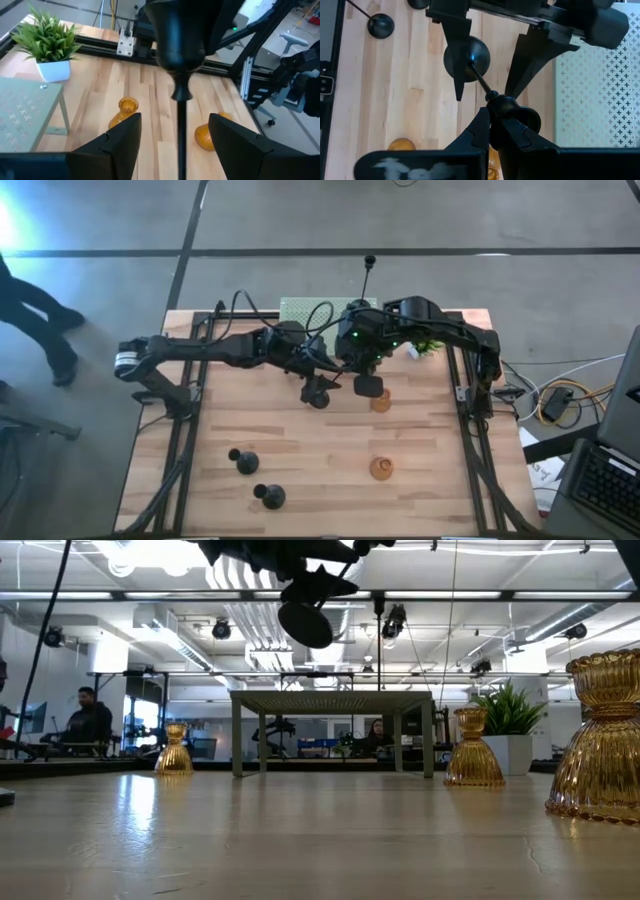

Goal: Pick & Place candle stick holders
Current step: Put the right black candle holder on the shelf aligned with the other black candle holder

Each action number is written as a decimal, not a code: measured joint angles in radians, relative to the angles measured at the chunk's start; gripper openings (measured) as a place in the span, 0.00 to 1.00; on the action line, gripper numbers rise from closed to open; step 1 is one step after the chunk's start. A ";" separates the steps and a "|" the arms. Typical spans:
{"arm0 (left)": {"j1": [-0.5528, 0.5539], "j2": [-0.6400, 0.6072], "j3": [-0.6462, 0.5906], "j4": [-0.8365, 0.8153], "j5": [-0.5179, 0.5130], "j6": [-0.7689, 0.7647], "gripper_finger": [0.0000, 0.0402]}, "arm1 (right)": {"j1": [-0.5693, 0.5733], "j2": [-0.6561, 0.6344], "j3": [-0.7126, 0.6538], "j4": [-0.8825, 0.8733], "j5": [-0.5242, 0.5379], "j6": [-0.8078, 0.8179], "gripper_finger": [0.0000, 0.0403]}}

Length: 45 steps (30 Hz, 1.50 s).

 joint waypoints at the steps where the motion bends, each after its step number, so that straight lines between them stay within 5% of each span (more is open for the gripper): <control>1: 0.000 -0.001 0.000 -0.001 0.001 0.000 0.56 | 0.000 0.000 0.000 0.000 0.000 0.000 0.03; 15: 0.002 -0.013 -0.001 0.031 -0.004 -0.002 0.05 | 0.000 0.000 0.000 0.000 0.000 -0.003 0.03; 32: 0.003 -0.013 -0.003 0.040 -0.001 0.000 0.04 | 0.000 0.000 0.000 0.001 -0.004 0.028 0.05; 45: 0.004 -0.013 -0.003 0.042 0.002 0.007 0.04 | 0.000 0.000 0.000 0.000 -0.007 0.069 0.41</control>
